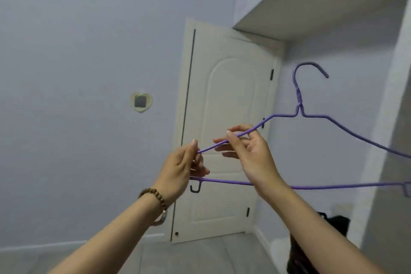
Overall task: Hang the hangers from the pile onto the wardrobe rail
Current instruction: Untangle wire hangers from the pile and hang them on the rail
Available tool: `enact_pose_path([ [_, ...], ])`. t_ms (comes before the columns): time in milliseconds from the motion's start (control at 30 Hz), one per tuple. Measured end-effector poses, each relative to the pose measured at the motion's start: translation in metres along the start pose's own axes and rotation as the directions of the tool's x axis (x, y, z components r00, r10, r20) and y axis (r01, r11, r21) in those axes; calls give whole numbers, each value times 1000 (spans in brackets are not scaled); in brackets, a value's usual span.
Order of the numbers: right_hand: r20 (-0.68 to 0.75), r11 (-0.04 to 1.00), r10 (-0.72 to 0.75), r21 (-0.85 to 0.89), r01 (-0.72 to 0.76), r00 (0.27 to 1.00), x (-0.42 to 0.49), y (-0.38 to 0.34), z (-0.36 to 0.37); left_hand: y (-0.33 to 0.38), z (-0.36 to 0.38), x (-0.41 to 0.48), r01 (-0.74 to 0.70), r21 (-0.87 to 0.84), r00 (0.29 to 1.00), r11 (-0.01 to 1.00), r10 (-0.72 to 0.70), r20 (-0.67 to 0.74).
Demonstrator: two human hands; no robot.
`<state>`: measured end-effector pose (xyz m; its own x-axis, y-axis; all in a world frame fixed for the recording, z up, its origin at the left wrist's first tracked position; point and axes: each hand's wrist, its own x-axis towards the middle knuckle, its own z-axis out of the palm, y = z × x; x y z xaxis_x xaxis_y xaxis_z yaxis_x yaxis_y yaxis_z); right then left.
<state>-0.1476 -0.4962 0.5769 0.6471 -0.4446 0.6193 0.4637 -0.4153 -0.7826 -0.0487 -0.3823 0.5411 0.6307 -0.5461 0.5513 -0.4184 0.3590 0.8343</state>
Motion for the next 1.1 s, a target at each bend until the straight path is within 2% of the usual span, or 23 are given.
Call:
enact_pose_path([
  [133,-207,993,-65,-109,43,976,-11,-31,-91,23,94,17,-31,-83,988,996,43,151],
  [233,-394,973,-182,-203,108,901,-25,-43,-148,36,163,23,-20,-184,964,983,67,256],
  [333,-493,956,-252,-257,138,833,-34,-51,-203,44,228,24,0,-232,935,973,82,345],
  [600,-569,924,-322,-361,122,756,-51,-64,-353,61,369,18,66,-244,834,967,81,545],
  [800,-606,934,-297,-345,92,738,-53,-72,-455,72,459,22,114,-284,793,952,85,603],
  [933,-624,943,-260,-326,57,737,-48,-79,-514,74,511,28,104,-253,764,962,86,639],
  [1100,-663,933,-269,-359,18,698,-27,-80,-572,83,567,30,101,-269,734,958,110,670],
])
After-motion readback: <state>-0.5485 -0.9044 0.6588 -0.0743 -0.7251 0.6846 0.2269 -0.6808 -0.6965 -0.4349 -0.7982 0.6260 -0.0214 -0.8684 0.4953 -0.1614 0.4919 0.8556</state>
